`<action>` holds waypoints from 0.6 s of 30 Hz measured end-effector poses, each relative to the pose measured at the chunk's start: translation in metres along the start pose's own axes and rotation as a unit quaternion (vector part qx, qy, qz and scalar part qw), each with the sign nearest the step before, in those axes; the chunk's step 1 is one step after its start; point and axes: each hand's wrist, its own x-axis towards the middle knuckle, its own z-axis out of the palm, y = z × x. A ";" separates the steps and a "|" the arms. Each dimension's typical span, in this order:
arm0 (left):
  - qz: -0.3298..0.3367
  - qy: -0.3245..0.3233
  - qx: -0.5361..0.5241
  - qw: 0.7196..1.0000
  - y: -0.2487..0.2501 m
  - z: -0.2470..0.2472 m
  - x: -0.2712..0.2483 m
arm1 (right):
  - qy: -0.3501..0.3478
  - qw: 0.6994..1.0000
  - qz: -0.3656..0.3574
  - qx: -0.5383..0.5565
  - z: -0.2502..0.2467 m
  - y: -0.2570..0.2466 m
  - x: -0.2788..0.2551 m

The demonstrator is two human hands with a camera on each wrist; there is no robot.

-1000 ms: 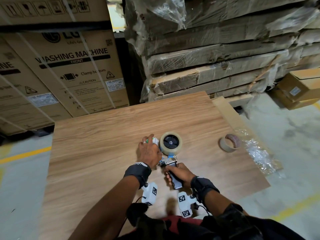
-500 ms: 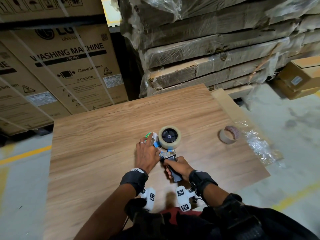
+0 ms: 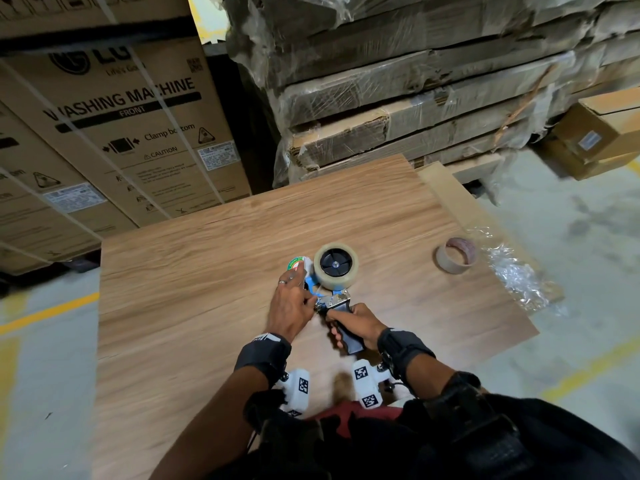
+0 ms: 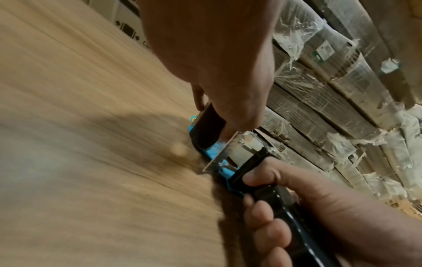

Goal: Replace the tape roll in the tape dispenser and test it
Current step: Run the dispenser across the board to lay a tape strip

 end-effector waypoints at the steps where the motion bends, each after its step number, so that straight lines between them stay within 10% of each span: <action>1: 0.005 -0.011 0.000 1.000 -0.002 -0.001 0.000 | -0.001 1.000 0.000 -0.001 0.000 0.001 0.001; 18: 0.060 -0.084 -0.049 0.993 -0.036 -0.027 0.000 | -0.020 0.999 0.006 -0.027 -0.006 -0.006 -0.001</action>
